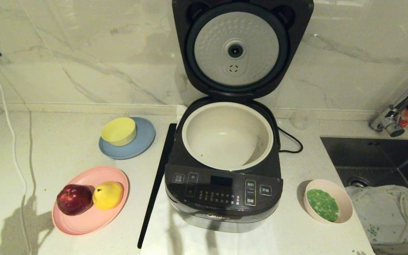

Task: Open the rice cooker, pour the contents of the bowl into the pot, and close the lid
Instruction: Turn on the tap

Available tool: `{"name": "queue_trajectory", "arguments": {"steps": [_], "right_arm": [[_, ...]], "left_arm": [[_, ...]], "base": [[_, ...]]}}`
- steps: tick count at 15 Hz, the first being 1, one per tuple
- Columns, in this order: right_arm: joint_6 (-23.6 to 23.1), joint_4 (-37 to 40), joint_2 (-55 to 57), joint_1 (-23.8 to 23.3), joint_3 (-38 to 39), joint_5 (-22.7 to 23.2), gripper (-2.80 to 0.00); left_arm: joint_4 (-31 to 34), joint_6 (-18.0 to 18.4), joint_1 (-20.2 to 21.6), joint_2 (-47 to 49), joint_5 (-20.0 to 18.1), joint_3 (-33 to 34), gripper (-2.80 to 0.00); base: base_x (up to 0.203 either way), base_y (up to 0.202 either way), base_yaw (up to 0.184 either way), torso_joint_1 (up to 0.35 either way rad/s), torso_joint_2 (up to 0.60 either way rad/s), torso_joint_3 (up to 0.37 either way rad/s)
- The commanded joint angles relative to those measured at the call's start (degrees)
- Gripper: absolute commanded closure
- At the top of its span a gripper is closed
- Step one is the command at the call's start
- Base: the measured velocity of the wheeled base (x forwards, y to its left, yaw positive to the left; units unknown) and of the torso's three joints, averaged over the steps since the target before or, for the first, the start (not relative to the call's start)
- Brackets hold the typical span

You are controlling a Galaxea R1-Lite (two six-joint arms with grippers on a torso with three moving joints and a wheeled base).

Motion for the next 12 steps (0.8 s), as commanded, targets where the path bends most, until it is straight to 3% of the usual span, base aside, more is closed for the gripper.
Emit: {"name": "queue_trajectory", "arguments": {"steps": [1, 3, 5, 7, 8, 11, 12], "right_arm": [[0.0, 0.0, 0.0, 0.0, 0.0, 0.0, 0.00], [0.0, 0.0, 0.0, 0.0, 0.0, 0.0, 0.00], [0.0, 0.0, 0.0, 0.0, 0.0, 0.0, 0.00], [0.0, 0.0, 0.0, 0.0, 0.0, 0.0, 0.00], [0.0, 0.0, 0.0, 0.0, 0.0, 0.0, 0.00], [0.0, 0.0, 0.0, 0.0, 0.0, 0.0, 0.00], [0.0, 0.0, 0.0, 0.0, 0.0, 0.0, 0.00]], "left_arm": [[0.9, 0.3, 2.8, -7.2, 0.1, 2.7, 0.00], [2.0, 1.1, 3.9, -13.3, -2.6, 7.1, 0.00], [2.3, 1.5, 4.9, -23.0, -8.9, 16.3, 0.00], [4.0, 1.5, 5.5, -26.0, -23.4, 21.9, 0.00], [6.3, 1.2, 5.6, -26.0, -28.0, 22.2, 0.00], [9.0, 0.3, 5.7, -26.0, -30.8, 22.3, 0.00], [13.8, -0.2, 5.8, -26.0, -32.6, 22.3, 0.00]], "base": [[0.000, 0.000, 0.000, 0.000, 0.00, 0.000], [0.000, 0.000, 0.000, 0.000, 0.00, 0.000], [0.000, 0.000, 0.000, 0.000, 0.00, 0.000], [0.000, 0.000, 0.000, 0.000, 0.00, 0.000], [0.000, 0.000, 0.000, 0.000, 0.00, 0.000], [0.000, 0.000, 0.000, 0.000, 0.00, 0.000], [0.000, 0.000, 0.000, 0.000, 0.00, 0.000]]}}
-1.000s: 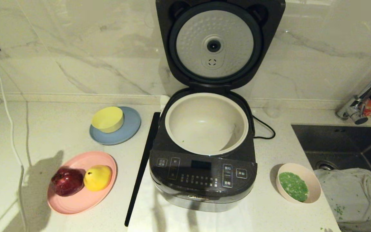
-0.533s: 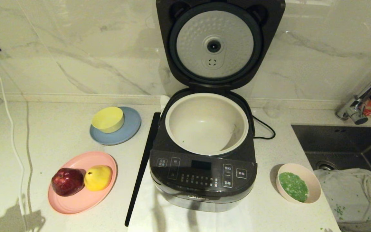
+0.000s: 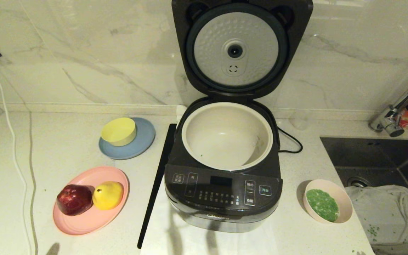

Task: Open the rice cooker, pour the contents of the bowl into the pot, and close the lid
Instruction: Turn on the tap

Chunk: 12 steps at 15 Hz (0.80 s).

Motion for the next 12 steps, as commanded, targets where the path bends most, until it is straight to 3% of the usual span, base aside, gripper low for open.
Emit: {"name": "queue_trajectory", "arguments": {"steps": [1, 12], "right_arm": [[0.0, 0.0, 0.0, 0.0, 0.0, 0.0, 0.00], [-0.1, 0.0, 0.0, 0.0, 0.0, 0.0, 0.00]], "left_arm": [[5.9, -0.6, 0.1, -0.5, -2.5, 0.7, 0.00], [4.8, -2.4, 0.1, -0.5, -3.1, 0.7, 0.00]], "base": [[0.000, 0.000, 0.000, 0.000, 0.00, 0.000], [0.000, 0.000, 0.000, 0.000, 0.00, 0.000]]}}
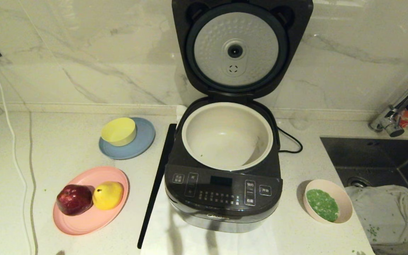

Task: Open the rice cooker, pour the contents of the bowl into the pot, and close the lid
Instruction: Turn on the tap

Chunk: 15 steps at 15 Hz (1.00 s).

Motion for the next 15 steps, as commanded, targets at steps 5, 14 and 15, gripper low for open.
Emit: {"name": "queue_trajectory", "arguments": {"steps": [5, 14, 15], "right_arm": [[-1.3, 0.1, 0.0, 0.0, 0.0, -0.1, 0.00], [-0.7, 16.4, 6.5, 0.0, -18.7, 0.0, 0.00], [-0.6, 16.2, 10.7, -0.2, -20.2, 0.0, 0.00]], "left_arm": [[0.0, 0.0, -0.1, 0.0, 0.0, 0.5, 0.00], [-0.1, 0.0, -0.1, 0.0, 0.0, 0.5, 0.00], [-0.1, 0.0, 0.0, 0.0, 0.0, 0.5, 0.00]], "base": [[0.000, 0.000, 0.000, 0.000, 0.00, 0.000], [0.000, 0.000, 0.000, 0.000, 0.00, 0.000], [0.000, 0.000, 0.000, 0.000, 0.00, 0.000]]}}
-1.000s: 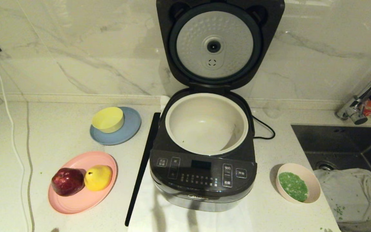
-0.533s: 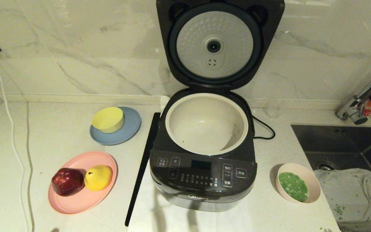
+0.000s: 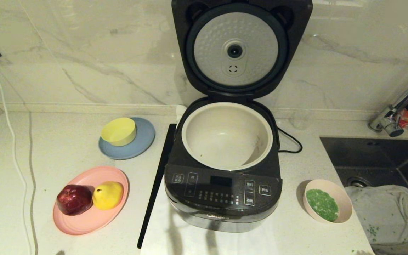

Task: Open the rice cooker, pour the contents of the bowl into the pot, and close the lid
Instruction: Turn on the tap

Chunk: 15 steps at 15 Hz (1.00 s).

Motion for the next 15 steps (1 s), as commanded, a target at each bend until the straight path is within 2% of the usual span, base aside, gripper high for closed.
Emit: {"name": "queue_trajectory", "arguments": {"steps": [1, 6, 11, 15], "right_arm": [[0.1, -0.5, 10.9, -0.3, -4.5, 0.1, 0.00], [0.9, -1.2, 34.6, -0.6, -11.5, 0.1, 0.00], [1.2, -1.6, 53.3, -0.2, -16.7, 0.1, 0.00], [3.1, -8.2, 64.4, -0.2, -17.5, -2.8, 0.00]], "left_arm": [[0.0, 0.0, 0.0, 0.0, 0.0, 0.5, 0.00], [0.0, 0.0, 0.0, 0.0, 0.0, 0.5, 0.00], [0.0, 0.0, 0.0, 0.0, 0.0, 0.5, 0.00], [0.0, 0.0, 0.0, 0.0, 0.0, 0.5, 0.00]], "base": [[0.000, 0.000, 0.000, 0.000, 0.00, 0.000], [0.000, 0.000, 0.000, 0.000, 0.00, 0.000], [0.000, 0.000, 0.000, 0.000, 0.00, 0.000], [0.000, 0.000, 0.000, 0.000, 0.00, 0.000]]}}
